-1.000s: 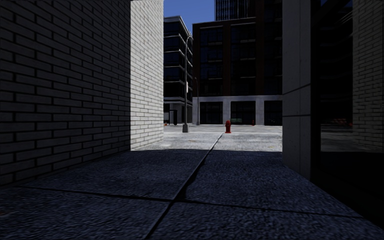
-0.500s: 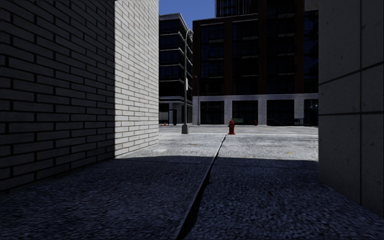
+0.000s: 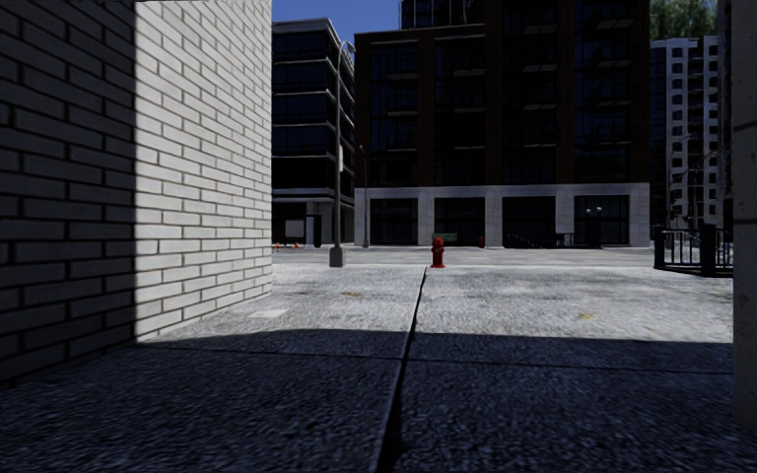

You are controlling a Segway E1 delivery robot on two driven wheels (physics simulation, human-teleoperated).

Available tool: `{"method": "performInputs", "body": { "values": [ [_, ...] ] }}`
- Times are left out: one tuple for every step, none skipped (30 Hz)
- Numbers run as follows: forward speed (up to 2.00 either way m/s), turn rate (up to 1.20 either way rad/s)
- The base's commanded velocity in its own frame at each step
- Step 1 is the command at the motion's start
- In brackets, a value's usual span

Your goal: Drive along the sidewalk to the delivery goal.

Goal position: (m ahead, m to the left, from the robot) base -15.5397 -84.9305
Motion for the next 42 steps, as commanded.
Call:
{"method": "performInputs", "body": {
  "values": [
    [2.0, -0.38],
    [2.0, -0.38],
    [2.0, -0.38],
    [2.0, -0.38],
    [2.0, -0.41],
    [2.0, -0.46],
    [2.0, -0.46],
    [2.0, -0.47],
    [2.0, -0.47],
    [2.0, -0.47],
    [2.0, -0.47],
    [2.0, -0.47],
    [2.0, -0.47],
    [2.0, -0.47],
    [2.0, -0.47],
    [2.0, -0.47],
    [2.0, -0.47],
    [2.0, -0.47],
    [2.0, -0.47],
    [2.0, -0.47],
    [2.0, -0.47],
    [2.0, -0.47],
    [2.0, -0.47],
    [2.0, -0.47],
    [2.0, -0.47],
    [2.0, -0.47],
    [2.0, -0.47],
    [2.0, -0.47],
    [2.0, -0.47],
    [2.0, -0.47],
    [2.0, -0.47],
    [2.0, -0.47],
    [2.0, -0.47],
    [2.0, -0.47],
    [2.0, -0.47],
    [2.0, -0.47],
    [2.0, -0.47],
    [2.0, -0.48],
    [2.0, -0.5],
    [2.0, -0.5],
    [2.0, -0.5],
    [2.0, -0.51]
  ]
}}
